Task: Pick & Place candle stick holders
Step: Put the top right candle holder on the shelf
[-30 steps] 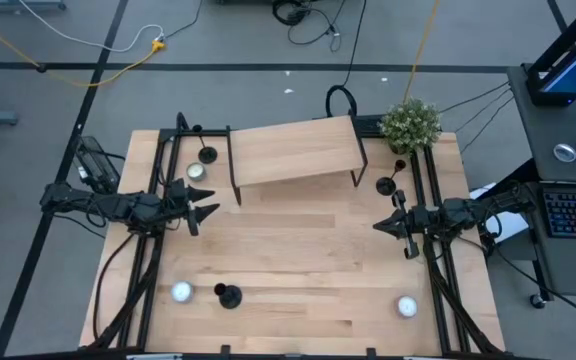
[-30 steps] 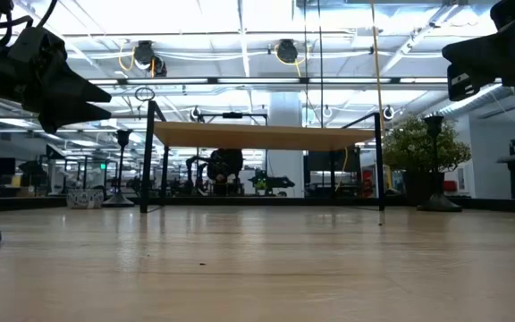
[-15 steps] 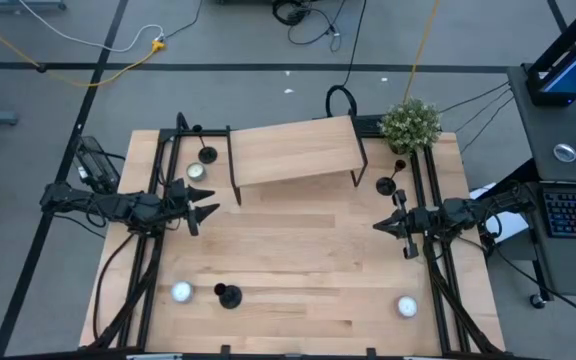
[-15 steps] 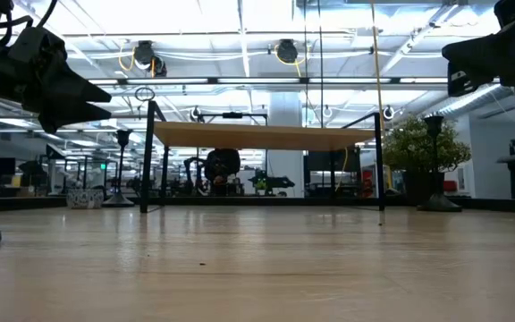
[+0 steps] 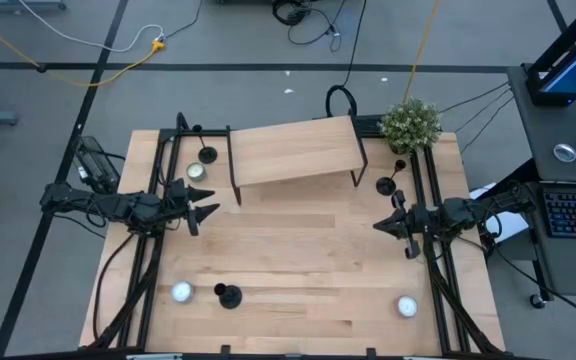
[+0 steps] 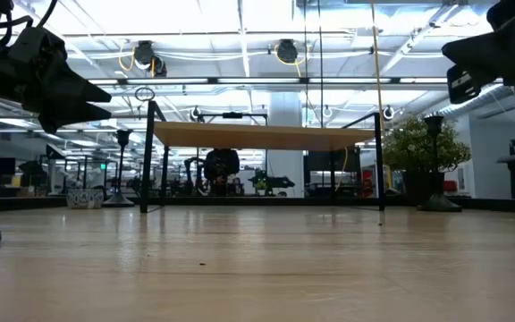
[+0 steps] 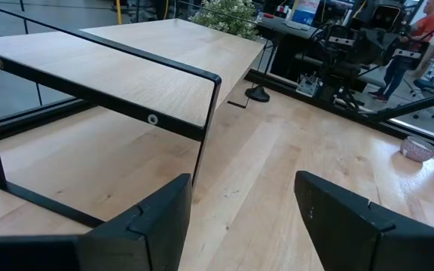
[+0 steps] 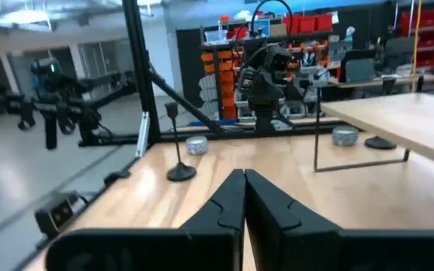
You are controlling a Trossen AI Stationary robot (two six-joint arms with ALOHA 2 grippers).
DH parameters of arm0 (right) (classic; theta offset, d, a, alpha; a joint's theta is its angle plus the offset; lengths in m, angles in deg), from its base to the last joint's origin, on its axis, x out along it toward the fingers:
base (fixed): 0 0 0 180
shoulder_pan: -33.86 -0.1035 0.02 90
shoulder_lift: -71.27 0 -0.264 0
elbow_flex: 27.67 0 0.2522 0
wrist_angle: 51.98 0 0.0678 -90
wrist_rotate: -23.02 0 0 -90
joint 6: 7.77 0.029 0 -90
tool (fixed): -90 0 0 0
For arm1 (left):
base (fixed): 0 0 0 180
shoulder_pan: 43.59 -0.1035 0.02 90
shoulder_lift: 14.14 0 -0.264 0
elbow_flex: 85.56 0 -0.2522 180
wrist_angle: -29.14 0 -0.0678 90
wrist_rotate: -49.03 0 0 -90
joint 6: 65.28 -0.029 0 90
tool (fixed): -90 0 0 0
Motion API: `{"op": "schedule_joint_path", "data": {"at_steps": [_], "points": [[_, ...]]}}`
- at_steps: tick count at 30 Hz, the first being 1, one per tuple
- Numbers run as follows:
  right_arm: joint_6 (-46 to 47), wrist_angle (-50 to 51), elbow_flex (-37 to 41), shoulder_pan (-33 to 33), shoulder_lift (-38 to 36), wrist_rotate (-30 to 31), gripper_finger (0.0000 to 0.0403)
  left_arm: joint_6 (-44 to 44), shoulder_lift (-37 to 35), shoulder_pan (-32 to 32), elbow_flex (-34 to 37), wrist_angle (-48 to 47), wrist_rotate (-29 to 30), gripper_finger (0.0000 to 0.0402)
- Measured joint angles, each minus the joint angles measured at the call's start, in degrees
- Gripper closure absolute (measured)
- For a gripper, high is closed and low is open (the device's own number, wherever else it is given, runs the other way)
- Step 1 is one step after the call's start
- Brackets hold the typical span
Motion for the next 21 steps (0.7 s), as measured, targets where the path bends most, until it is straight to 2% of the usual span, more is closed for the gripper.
{"op": "schedule_joint_path", "data": {"at_steps": [4, 8, 14, 17, 21], "points": [[5.9, -6.9, 0.0, 0.0, 0.0, 0.2, 0.0403, 0.0, 0.0, 0.0, 0.0, 0.0, 0.0, 0.0158], [5.7, -19.7, 0.0, 0.0, 0.0, 5.0, 0.0403, 0.0, 0.0, 0.0, 0.0, 0.0, 0.0, 0.0158], [-7.6, -36.9, 0.0, 0.0, 0.0, 9.4, 0.0403, -3.0, 0.0, 0.0, 0.0, 0.0, 0.2, 0.0158], [-12.8, -40.3, -0.2, 0.0, 0.0, 14.5, 0.0403, -4.6, 0.0, 0.0, 0.0, 0.0, 0.2, 0.0158], [-13.4, -37.7, -2.8, 0.0, 0.7, 23.2, 0.0403, -4.8, 0.0, 0.0, 0.0, 0.0, 0.2, 0.0158]]}}
